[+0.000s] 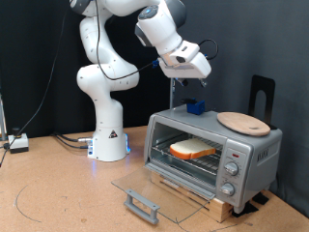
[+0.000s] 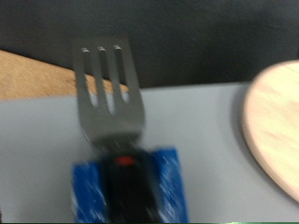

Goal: Make a piece of toast with the oven

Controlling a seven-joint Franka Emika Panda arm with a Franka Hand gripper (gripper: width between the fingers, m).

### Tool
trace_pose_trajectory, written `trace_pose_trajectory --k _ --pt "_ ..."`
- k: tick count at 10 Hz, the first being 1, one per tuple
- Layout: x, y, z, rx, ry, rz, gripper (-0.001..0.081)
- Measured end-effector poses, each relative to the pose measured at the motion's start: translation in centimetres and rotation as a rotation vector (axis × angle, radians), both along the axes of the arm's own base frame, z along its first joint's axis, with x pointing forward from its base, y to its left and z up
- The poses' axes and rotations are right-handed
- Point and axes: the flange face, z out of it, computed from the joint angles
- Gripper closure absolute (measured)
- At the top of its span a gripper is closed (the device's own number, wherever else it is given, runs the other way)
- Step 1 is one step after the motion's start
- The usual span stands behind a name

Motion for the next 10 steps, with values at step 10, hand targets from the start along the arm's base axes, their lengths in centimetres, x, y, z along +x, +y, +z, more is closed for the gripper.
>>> trace_pose_trajectory --k 10 --pt "3.1 -15.2 -0.3 -0.104 -0.008 -0.142 0.0002"
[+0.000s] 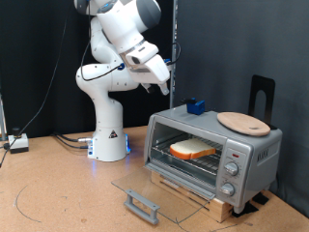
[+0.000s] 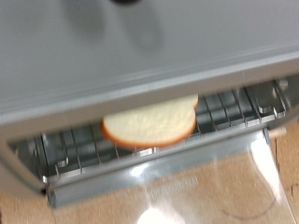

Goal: Make a piece of toast with the oven

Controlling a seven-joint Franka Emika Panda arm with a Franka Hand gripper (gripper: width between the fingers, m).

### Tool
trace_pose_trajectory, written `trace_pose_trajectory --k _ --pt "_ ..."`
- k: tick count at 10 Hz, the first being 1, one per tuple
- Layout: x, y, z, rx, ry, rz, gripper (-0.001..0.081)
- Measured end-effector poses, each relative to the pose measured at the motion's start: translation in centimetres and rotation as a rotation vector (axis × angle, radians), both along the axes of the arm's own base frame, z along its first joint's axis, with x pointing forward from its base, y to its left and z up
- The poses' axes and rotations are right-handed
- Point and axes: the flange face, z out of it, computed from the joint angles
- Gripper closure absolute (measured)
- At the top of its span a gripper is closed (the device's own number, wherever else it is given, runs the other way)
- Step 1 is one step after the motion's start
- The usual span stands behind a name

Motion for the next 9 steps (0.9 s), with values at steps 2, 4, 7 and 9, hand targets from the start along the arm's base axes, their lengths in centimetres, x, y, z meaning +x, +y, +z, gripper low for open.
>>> trace_pose_trajectory --k 2,4,7,9 --pt "0.6 -2.2 -0.4 -0.011 -0.017 -0.004 0.0002" --pt "0.6 -1.7 -0.5 0.043 0.02 -0.082 0.0002" --pt "0.7 -0.4 0.0 0.191 0.212 -0.397 0.0002" --pt "0.5 -0.9 -0.2 0.234 0.319 -0.597 0.0002"
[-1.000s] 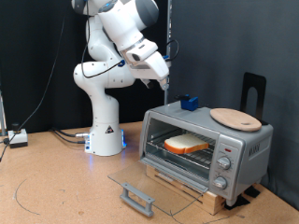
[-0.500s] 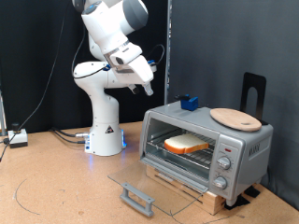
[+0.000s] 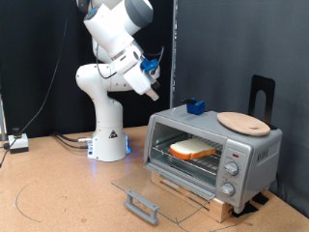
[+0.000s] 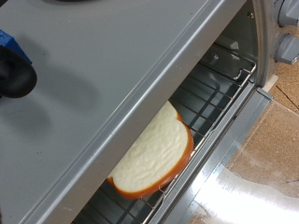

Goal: Make a piece of toast with the oven

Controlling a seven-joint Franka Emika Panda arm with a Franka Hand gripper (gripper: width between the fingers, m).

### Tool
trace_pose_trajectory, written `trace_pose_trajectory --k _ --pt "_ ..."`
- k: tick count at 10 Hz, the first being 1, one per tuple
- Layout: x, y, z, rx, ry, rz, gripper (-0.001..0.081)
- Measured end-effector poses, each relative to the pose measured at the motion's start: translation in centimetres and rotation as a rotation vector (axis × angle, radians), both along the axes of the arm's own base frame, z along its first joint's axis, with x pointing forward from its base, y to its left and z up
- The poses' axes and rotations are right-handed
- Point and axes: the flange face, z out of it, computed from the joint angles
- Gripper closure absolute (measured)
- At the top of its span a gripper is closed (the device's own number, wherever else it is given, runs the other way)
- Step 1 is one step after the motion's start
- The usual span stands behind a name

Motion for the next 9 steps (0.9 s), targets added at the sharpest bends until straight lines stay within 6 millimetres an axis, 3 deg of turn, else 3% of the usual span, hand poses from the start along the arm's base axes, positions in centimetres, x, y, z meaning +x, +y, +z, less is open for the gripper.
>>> trace_pose_trajectory --k 1,3,5,7,9 --pt "0.0 0.1 -0.1 -0.003 -0.013 0.03 0.0002" --pt "-0.5 0.2 -0.6 0.078 0.134 -0.014 0.0002" --pt "-0.5 -1.5 -1.9 0.186 0.325 -0.135 0.0002" --pt "-0.5 -4.0 -3.5 0.228 0.515 -0.148 0.0002" --pt "0.4 -4.7 -4.1 0.226 0.56 -0.137 0.0002"
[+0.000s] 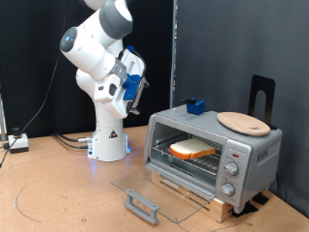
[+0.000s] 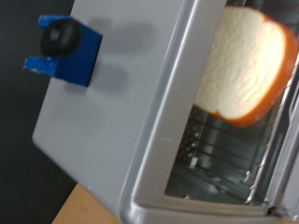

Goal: Make a piece of toast with the oven

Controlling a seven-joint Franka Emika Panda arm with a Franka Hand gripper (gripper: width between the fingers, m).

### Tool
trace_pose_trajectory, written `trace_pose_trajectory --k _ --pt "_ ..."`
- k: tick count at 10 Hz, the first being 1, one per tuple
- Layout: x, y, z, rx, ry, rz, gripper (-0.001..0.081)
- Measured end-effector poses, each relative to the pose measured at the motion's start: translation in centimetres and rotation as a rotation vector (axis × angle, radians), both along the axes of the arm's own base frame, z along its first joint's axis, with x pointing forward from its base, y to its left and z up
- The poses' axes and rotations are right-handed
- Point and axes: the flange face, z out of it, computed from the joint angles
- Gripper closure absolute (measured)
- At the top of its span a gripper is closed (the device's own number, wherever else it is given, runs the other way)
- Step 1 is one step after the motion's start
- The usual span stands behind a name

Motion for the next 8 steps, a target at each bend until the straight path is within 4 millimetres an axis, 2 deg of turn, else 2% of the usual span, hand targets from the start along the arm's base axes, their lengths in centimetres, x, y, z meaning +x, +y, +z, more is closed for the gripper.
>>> trace_pose_trajectory --k 2,3,5,8 --pt "0.7 -0.4 -0.4 0.038 -0.049 -0.206 0.0002" --pt "0.6 -1.3 -1.1 0.03 -0.038 -0.304 0.0002" --pt "0.0 -3.5 -3.2 -0.025 -0.03 -0.346 0.0002" --pt "0.6 -6.2 -6.2 -0.123 -0.066 -0.383 0.0002"
